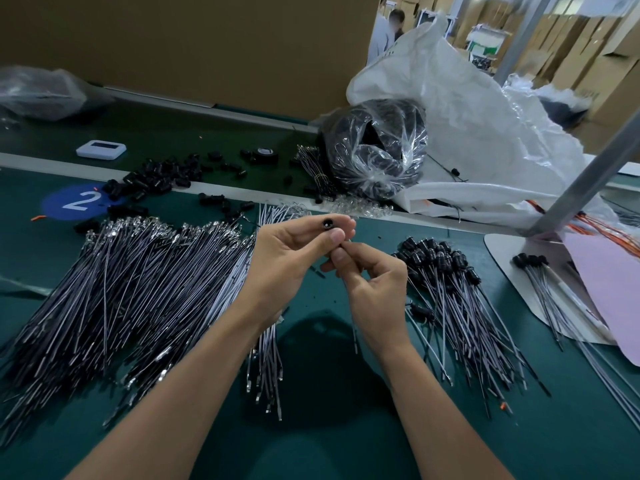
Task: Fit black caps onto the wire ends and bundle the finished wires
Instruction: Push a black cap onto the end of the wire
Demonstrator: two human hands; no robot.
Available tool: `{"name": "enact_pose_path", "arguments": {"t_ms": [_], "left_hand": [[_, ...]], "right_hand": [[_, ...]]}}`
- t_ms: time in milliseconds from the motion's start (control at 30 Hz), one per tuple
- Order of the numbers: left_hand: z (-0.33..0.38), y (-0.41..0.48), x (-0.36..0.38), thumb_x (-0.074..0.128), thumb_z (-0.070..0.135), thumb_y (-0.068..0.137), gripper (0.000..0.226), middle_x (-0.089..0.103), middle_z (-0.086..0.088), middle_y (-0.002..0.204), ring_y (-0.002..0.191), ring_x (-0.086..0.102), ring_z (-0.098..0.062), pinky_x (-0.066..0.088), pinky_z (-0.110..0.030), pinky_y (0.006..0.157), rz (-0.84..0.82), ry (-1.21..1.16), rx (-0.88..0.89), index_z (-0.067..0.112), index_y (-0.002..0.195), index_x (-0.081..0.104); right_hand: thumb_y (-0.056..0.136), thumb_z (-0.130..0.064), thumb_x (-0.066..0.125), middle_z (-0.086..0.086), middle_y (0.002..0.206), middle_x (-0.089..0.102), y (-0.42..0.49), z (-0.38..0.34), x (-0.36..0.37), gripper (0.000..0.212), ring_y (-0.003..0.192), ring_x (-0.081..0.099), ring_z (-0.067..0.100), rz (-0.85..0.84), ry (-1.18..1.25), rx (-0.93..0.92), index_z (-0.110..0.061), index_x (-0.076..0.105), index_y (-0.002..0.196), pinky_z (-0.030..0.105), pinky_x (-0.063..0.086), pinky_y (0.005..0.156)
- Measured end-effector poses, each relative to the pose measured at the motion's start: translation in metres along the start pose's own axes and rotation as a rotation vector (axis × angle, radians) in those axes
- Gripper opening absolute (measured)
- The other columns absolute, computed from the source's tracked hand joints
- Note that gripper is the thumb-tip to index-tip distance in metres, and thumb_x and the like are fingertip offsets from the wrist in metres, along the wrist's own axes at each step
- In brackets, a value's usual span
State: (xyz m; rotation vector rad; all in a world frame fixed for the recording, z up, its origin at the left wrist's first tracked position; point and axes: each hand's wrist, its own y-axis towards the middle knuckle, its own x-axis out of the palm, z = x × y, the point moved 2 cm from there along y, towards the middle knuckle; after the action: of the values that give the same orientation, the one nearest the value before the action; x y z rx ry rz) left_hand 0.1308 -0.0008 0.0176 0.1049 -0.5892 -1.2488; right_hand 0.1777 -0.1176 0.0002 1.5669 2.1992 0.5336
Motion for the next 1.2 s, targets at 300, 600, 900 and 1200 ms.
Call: {"name": "enact_pose_path", "arguments": {"t_ms": [300,600,900,1200], "left_hand": [[-0.0038,-0.0022,0.0069,0.067,0.014,0.079,0.014,0.076,-0.005,0.086,0.074,0.068,-0.013,0.053,-0.023,0.063,-0.010,0.042,0.001,0.011,0.090,0.074],[0.0005,-0.0007,0.0042,0.068,0.007,0.079,0.018,0.076,-0.005,0.095,0.088,0.072,-0.016,0.054,-0.022,0.079,-0.015,0.039,0.069,0.007,0.096,0.072],[0.0002,-0.0022,0.0054,0.069,0.007,0.078,0.017,0.075,-0.010,0.096,0.087,0.071,-0.022,0.056,-0.031,0.085,-0.023,0.043,0.058,0.005,0.094,0.072],[0.0008,-0.0032,0.0065,0.069,0.007,0.077,0.021,0.075,-0.014,0.098,0.089,0.071,-0.024,0.056,-0.032,0.087,-0.035,0.035,0.045,0.003,0.098,0.072]], "right_hand": [[0.090,-0.007,0.066,-0.006,0.066,0.070,0.0004,-0.0016,-0.0007,0.013,0.062,0.063,0.001,0.028,-0.027,-0.007,-0.005,0.075,0.080,0.013,0.047,0.065],[0.085,-0.024,0.072,0.000,0.078,0.074,0.0034,-0.0006,-0.0022,0.007,0.075,0.065,0.014,0.011,0.058,0.029,-0.019,0.076,0.086,0.046,0.052,0.077],[0.077,-0.024,0.077,-0.001,0.080,0.074,0.0063,-0.0052,-0.0038,0.008,0.078,0.063,0.013,-0.054,0.244,0.109,-0.024,0.079,0.085,0.022,0.052,0.075],[0.070,-0.030,0.080,0.000,0.078,0.075,0.0051,-0.0068,-0.0065,0.015,0.076,0.067,0.013,-0.013,0.253,0.124,-0.022,0.079,0.083,0.024,0.053,0.074]]}}
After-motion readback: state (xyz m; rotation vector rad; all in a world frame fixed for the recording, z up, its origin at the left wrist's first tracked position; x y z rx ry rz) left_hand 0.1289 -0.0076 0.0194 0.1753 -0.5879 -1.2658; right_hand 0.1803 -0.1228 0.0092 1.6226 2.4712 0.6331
